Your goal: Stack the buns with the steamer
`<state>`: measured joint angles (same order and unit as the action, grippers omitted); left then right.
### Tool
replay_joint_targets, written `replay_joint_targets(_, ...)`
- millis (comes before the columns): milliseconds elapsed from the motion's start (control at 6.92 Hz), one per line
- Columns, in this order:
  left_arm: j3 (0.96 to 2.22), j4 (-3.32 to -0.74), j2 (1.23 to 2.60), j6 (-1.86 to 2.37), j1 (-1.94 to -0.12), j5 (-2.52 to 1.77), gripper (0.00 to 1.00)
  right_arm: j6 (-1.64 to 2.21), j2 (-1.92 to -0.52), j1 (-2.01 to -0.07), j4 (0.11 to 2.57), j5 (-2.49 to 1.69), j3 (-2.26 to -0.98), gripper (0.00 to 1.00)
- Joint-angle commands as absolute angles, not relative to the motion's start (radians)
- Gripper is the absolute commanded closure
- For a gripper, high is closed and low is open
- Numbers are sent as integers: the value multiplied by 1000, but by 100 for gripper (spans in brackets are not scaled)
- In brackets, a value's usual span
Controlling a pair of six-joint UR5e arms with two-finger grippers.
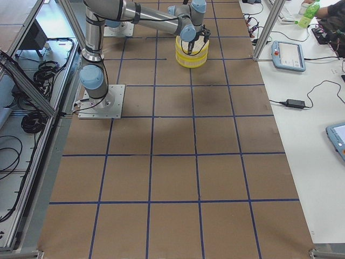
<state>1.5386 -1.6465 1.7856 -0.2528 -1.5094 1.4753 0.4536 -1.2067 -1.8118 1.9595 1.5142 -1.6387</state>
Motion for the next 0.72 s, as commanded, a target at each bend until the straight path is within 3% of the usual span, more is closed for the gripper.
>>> replay_joint_targets(0,1512,-1597,1741,-137,-1586,1462,100,449,-1204,-1812,1959,1546,-1631,87)
replay_joint_targets(578,1509,-1572,1733,-28,-1617,1433,100,469,-1209,-1812,1957,1531,-1632,87)
